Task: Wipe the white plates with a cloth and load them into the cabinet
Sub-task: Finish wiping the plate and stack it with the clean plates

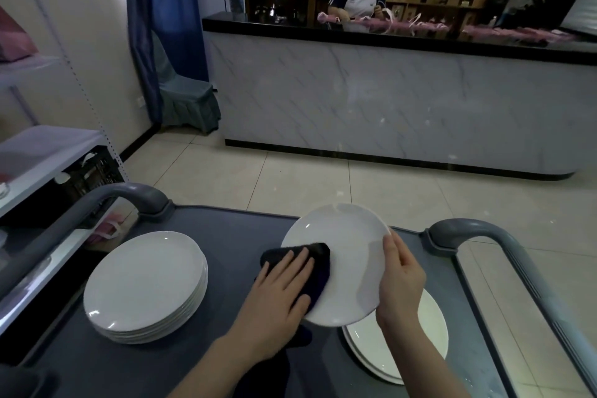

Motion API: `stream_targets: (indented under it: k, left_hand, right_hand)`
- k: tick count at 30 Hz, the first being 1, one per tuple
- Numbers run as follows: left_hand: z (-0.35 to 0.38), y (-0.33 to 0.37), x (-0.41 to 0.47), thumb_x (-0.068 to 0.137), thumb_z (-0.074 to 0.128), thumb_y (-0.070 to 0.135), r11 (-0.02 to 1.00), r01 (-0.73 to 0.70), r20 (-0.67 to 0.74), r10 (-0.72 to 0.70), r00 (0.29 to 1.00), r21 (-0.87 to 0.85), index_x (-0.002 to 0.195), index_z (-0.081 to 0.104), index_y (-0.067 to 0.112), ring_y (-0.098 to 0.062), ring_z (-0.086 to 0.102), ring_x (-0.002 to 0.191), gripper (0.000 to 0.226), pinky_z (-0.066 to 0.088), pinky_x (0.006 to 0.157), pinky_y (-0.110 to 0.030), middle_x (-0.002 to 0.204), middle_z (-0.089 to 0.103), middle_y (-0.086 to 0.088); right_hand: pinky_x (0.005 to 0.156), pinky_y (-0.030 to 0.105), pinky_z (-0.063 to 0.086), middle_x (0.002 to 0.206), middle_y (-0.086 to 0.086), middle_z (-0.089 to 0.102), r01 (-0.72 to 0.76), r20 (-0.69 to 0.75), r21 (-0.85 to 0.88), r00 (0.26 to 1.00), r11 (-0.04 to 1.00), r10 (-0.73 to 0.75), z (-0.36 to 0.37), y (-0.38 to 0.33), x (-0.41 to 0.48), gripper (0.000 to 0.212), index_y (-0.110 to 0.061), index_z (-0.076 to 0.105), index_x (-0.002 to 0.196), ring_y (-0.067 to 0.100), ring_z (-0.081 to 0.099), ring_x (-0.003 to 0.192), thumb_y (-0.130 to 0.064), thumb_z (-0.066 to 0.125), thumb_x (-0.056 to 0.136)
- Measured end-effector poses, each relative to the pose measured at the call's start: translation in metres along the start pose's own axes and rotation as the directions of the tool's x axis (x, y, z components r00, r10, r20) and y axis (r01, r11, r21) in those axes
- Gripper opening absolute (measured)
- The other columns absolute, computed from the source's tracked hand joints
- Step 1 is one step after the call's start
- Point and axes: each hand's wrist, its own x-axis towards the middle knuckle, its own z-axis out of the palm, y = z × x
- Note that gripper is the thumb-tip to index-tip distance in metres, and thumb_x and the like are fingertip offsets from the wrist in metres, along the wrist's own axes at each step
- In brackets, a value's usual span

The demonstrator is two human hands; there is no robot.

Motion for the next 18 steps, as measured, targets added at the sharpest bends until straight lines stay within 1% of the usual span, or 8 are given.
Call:
stream_targets:
  k: [3,5,8,12,15,17,18]
  left_hand:
    - [0.009,0.025,-0.013,0.097,0.012,0.047,0.994,-0.107,0.034,0.108,0.994,-0.015,0.149,-0.011,0.043,0.005,-0.024,0.143,0.056,-0.020,0.118,-0.032,0.156,-0.021,0.029]
    - [0.013,0.042,-0.011,0.095,0.011,0.047,0.988,-0.142,0.023,0.143,0.989,-0.063,0.150,-0.009,0.044,0.005,-0.024,0.143,0.058,-0.023,0.115,-0.033,0.156,-0.021,0.031]
    - [0.009,0.051,0.009,0.099,0.015,0.043,0.986,-0.144,-0.009,0.143,0.990,-0.084,0.153,-0.006,0.040,0.005,-0.025,0.142,0.058,-0.019,0.116,-0.030,0.156,-0.022,0.030]
    - [-0.002,0.042,0.042,0.101,0.022,0.039,0.995,-0.083,-0.009,0.082,0.997,-0.062,0.155,-0.003,0.035,0.005,-0.024,0.143,0.060,-0.011,0.120,-0.034,0.155,-0.022,0.027]
    - [-0.007,0.025,0.056,0.103,0.022,0.040,0.995,0.023,-0.007,-0.023,1.000,-0.096,0.155,-0.004,0.034,0.006,-0.021,0.143,0.058,-0.008,0.122,-0.037,0.158,-0.019,0.024]
    - [-0.005,0.011,0.053,0.104,0.022,0.041,0.993,0.083,-0.041,-0.086,0.995,-0.084,0.155,-0.005,0.034,0.002,-0.017,0.145,0.058,-0.009,0.121,-0.036,0.159,-0.017,0.022]
    - [-0.004,0.004,0.049,0.105,0.023,0.040,0.992,0.102,-0.062,-0.107,0.992,-0.071,0.155,-0.005,0.034,0.001,-0.016,0.146,0.058,-0.011,0.120,-0.035,0.159,-0.016,0.021]
  right_hand:
    - [0.096,0.038,0.053,0.101,-0.021,0.073,-0.002,-0.042,0.024,0.999,1.000,0.003,0.002,0.001,0.001,0.022,-0.044,0.073,0.090,0.006,0.066,0.102,-0.030,0.057,0.097]
    - [0.099,0.040,0.051,0.101,-0.022,0.073,-0.017,-0.040,0.034,0.999,0.999,0.018,0.004,0.003,-0.002,0.022,-0.044,0.072,0.091,0.005,0.065,0.104,-0.031,0.057,0.098]
    - [0.100,0.043,0.051,0.106,-0.015,0.074,-0.043,0.002,0.036,0.999,0.998,0.043,0.009,0.008,-0.012,0.021,-0.043,0.073,0.096,0.009,0.066,0.107,-0.032,0.056,0.098]
    - [0.097,0.038,0.051,0.104,-0.016,0.074,-0.043,0.029,0.004,0.999,0.999,0.043,0.012,0.015,-0.027,0.020,-0.040,0.076,0.099,0.005,0.068,0.103,-0.033,0.057,0.098]
    - [0.086,0.035,0.055,0.101,-0.016,0.075,-0.044,0.035,-0.021,0.998,0.999,0.045,0.009,0.014,-0.027,0.024,-0.043,0.075,0.098,0.006,0.069,0.096,-0.029,0.055,0.099]
    - [0.078,0.029,0.053,0.098,-0.019,0.074,-0.017,0.033,-0.028,0.999,0.999,0.018,0.005,0.008,-0.022,0.025,-0.044,0.075,0.097,0.002,0.069,0.090,-0.029,0.055,0.099]
    - [0.076,0.027,0.052,0.098,-0.020,0.074,-0.001,0.026,-0.027,1.000,1.000,0.001,0.003,0.004,-0.019,0.025,-0.044,0.075,0.097,0.000,0.068,0.089,-0.029,0.055,0.098]
